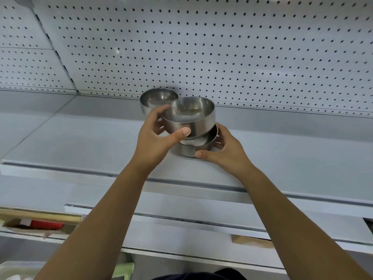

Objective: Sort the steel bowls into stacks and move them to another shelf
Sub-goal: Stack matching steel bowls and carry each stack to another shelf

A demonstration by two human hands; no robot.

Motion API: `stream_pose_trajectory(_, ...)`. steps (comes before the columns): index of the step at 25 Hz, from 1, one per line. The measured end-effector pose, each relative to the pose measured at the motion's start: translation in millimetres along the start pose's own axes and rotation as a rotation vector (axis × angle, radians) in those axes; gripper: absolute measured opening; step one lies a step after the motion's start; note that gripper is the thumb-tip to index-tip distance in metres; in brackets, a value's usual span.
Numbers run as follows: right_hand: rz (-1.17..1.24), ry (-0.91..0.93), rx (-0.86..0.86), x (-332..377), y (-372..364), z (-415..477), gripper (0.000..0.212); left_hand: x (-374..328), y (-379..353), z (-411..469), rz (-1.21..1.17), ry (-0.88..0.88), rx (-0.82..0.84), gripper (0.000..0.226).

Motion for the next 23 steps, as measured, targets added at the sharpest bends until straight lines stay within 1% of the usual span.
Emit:
stream_pose_trajectory(2, -0.004, -0.011, -0.006, -0.5, -0.8, 0.8, 0.105, 2.0, -1.4, 1.3, 0.035, -0.023, 0.059, 0.075)
stream_pose_trajectory(6, -0.024, -0.006, -0.018, -1.1, -0.8, 1.8, 0.102, 4.2, 0.1, -1.5, 0.032, -0.033, 0.161, 0.076)
stream_pose_trajectory(13, -0.032, -0.007, -0.033, -1.5, -2.6, 1.0, 0.101, 6.6, 2.8, -3.2, 0.061, -0.036, 0.235, 0.075)
stream_pose_trajectory(15, -0.038, -0.003, -0.037, 0.0, -3.2, 0.1, 0.101, 6.0, 2.1, -5.3, 0.067, -0.028, 0.240, 0.073)
stream_pose_trajectory(19, -0.045, 0.006, -0.046, 2.7, -3.7, -2.7, 0.100, 7.5, 4.0, -3.0, 0.100, -0.017, 0.258, 0.082)
stream_pose_trajectory(20, -0.045, 0.010, -0.056, 2.7, -2.8, -3.5, 0.098, 9.4, 5.4, -1.8, 0.094, -0.010, 0.256, 0.079)
stream_pose_trajectory(21, -0.044, 0.015, -0.072, 2.6, -2.2, -4.5, 0.096, 12.0, 7.1, -0.7, 0.079, -0.002, 0.232, 0.074)
stream_pose_trajectory(23, -0.036, 0.024, -0.111, 0.3, -0.4, -5.8, 0.089, 18.0, 11.1, 2.2, 0.067, 0.014, 0.099, 0.066)
Point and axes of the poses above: each hand's wrist, its own z-axis towards the middle knuckle, its own y-axis out of the back of the hand, x = y × z, the point moved 1 cm from there along z, towards the middle knuckle, and after that the axes turned 15 degrees about -y, right-handed, at the moved point
